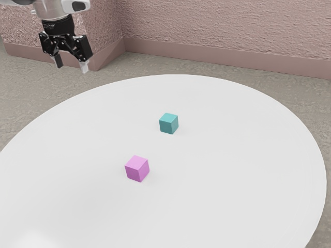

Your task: Pick up the blue block with one arm, and put the blue block on the pink block with one arm

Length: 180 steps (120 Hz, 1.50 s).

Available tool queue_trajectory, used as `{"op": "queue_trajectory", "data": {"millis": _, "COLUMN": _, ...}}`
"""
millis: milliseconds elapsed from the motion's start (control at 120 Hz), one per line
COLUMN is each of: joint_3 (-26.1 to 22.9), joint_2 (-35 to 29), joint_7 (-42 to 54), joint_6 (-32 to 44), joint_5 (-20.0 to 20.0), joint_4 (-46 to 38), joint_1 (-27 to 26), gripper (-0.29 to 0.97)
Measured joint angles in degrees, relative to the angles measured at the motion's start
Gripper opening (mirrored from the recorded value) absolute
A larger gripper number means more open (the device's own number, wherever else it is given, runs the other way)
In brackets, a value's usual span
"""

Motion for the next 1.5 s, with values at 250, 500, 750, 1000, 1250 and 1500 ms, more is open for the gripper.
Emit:
{"op": "queue_trajectory", "data": {"millis": 250, "joint_3": -0.14, "joint_2": 3.90, "joint_7": 0.02, "joint_6": -5.16, "joint_5": -0.56, "joint_4": 17.23, "joint_1": 0.43, "gripper": 0.68}}
{"op": "queue_trajectory", "data": {"millis": 500, "joint_3": -0.81, "joint_2": 7.62, "joint_7": -0.02, "joint_6": -12.78, "joint_5": -1.07, "joint_4": 25.35, "joint_1": -4.32, "gripper": 0.68}}
{"op": "queue_trajectory", "data": {"millis": 750, "joint_3": -0.78, "joint_2": 8.24, "joint_7": -0.12, "joint_6": -14.11, "joint_5": -1.13, "joint_4": 25.36, "joint_1": -5.07, "gripper": 0.68}}
{"op": "queue_trajectory", "data": {"millis": 1000, "joint_3": -2.35, "joint_2": 3.02, "joint_7": -0.06, "joint_6": -3.60, "joint_5": -1.97, "joint_4": 1.46, "joint_1": -2.17, "gripper": 0.68}}
{"op": "queue_trajectory", "data": {"millis": 1250, "joint_3": -6.10, "joint_2": -1.95, "joint_7": 0.08, "joint_6": 16.12, "joint_5": -0.52, "joint_4": -25.08, "joint_1": -1.94, "gripper": 0.68}}
{"op": "queue_trajectory", "data": {"millis": 1500, "joint_3": -6.15, "joint_2": 11.61, "joint_7": 0.08, "joint_6": 26.52, "joint_5": -1.02, "joint_4": -16.96, "joint_1": -1.34, "gripper": 0.68}}
